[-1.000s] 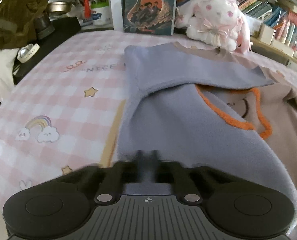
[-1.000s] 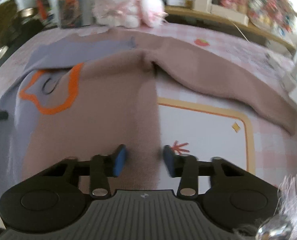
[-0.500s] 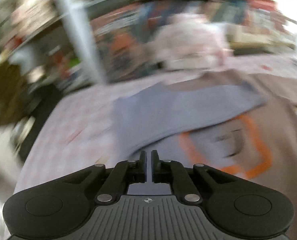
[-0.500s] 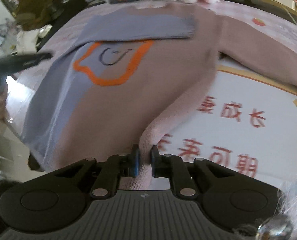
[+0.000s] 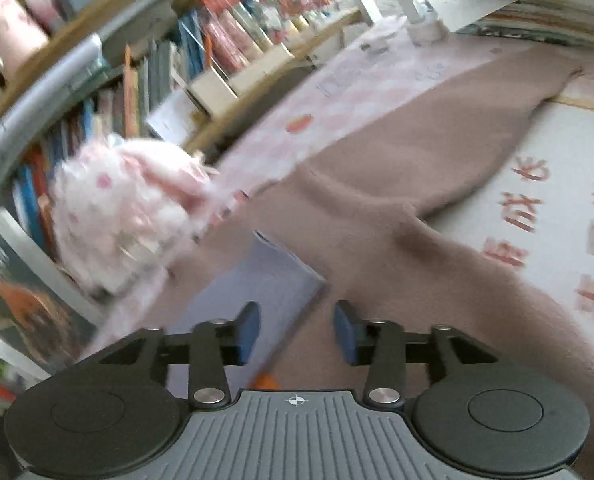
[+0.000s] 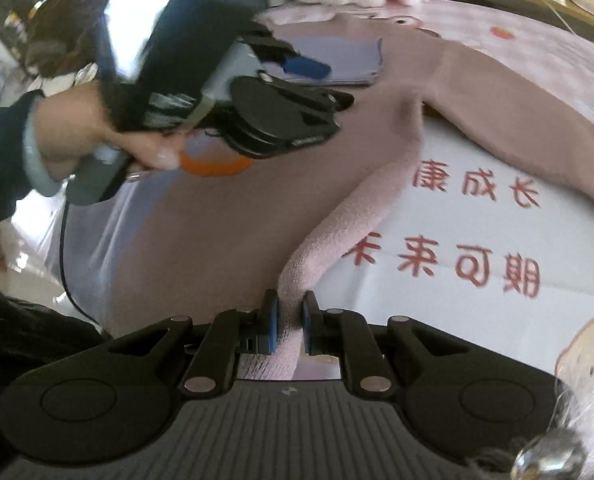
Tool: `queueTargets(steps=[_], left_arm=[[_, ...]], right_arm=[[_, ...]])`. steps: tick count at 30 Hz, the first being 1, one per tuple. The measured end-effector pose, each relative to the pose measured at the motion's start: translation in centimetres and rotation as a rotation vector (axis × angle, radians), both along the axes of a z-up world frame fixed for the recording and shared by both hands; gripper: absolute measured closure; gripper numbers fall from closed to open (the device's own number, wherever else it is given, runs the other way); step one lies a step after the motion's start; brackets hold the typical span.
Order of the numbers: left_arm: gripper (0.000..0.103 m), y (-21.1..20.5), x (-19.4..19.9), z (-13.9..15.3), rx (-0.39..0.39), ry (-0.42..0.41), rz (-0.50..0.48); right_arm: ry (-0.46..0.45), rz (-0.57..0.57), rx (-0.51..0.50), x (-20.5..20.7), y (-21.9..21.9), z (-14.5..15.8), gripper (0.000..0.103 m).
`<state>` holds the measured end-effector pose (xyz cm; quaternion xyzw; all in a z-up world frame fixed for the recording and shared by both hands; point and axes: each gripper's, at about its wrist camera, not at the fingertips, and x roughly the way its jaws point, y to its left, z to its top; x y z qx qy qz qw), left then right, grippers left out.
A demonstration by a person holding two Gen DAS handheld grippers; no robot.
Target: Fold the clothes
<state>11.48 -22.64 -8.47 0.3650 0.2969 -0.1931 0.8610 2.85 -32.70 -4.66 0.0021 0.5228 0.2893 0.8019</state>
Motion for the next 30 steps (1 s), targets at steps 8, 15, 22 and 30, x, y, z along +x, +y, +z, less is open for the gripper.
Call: queueTargets(steps=[8, 15, 22, 30], left_arm=[[0.094, 0.6, 1.3, 0.2, -0.048, -0.049, 0.022], [0.098, 11.0, 1.9, 6.5, -0.372, -0.127, 0.349], [0.098, 32.8, 0.7, 10.8, -0.293, -0.292, 0.827], [0.097, 43.2, -0.2, 9.3, -0.167, -0.239, 0.99]], right_arm=[[-0.001, -0.102, -0.02, -0.5, -0.6, -0.1, 0.091], [0.017, -0.131, -0.04, -0.3, -0.4, -0.2, 0.091], [0.033, -0.17, -0.069, 0.0, 0.5, -0.7, 0.091], [0.031, -0.298, -0.071, -0.5, 0.8, -0.9, 0.091]])
